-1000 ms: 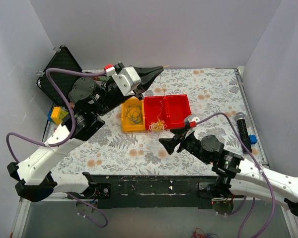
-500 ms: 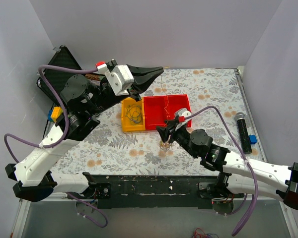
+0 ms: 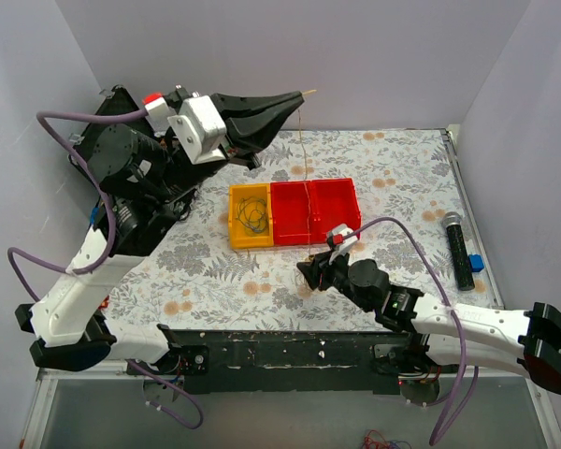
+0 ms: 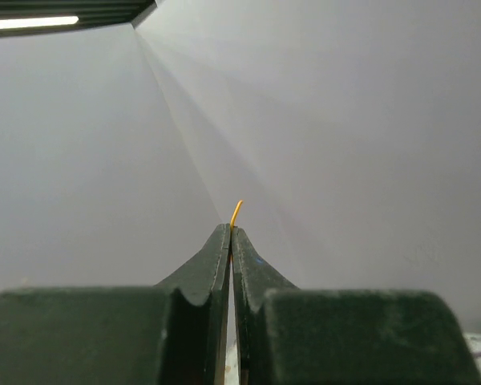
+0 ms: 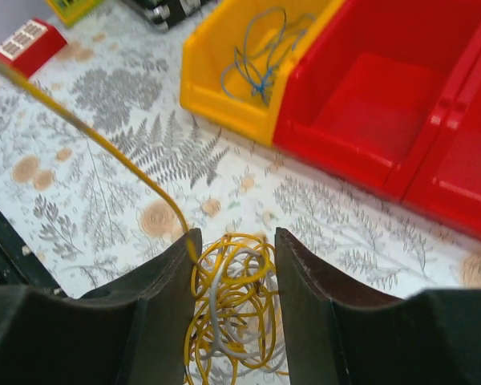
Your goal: Untangle the cables
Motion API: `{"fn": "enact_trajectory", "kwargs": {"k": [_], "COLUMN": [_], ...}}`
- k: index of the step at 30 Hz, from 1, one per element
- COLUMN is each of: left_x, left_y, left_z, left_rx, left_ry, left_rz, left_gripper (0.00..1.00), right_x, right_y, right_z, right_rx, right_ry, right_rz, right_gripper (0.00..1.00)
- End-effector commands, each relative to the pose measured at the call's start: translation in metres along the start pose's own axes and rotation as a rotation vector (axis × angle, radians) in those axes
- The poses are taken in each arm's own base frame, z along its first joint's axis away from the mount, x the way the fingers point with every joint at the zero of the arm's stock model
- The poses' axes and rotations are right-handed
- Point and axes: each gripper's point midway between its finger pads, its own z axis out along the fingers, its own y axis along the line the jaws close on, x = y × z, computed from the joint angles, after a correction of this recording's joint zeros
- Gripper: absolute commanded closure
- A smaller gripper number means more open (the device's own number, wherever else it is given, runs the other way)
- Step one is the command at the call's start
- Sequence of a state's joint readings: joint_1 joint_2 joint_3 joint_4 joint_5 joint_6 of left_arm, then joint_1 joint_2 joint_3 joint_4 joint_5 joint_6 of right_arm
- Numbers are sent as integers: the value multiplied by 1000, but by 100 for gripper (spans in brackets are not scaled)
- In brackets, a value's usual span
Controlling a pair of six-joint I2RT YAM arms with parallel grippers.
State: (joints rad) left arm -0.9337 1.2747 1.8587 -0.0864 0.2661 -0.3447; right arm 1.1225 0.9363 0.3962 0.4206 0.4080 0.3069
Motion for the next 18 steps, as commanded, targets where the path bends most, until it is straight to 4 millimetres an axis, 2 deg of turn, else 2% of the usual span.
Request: {"fn": "enact_trajectory", "kwargs": {"k": [1, 7, 8, 11, 18], "left_x": [-54, -86, -100, -120, -160], "left_y": [18, 35, 40, 48, 69], "left_z": [1, 6, 5, 3, -9], "left_rx": [-49, -106, -125, -159, -279], "left_ry": [-124, -212, -255, -315, -457], "left_rz": [32, 87, 107, 159, 352], "left_gripper": [100, 100, 100, 100, 100], "right_x": [25, 68, 79, 98, 126], "right_y": [-2, -12, -15, -20, -29], "right_z": [-3, -9, -11, -15, -24], "right_rx": [0, 23, 31, 47, 70], "right_ry": [35, 136, 159, 204, 269], "right_rz": [87, 109, 110, 131, 152], "right_gripper": [51, 50, 50, 46, 43]}}
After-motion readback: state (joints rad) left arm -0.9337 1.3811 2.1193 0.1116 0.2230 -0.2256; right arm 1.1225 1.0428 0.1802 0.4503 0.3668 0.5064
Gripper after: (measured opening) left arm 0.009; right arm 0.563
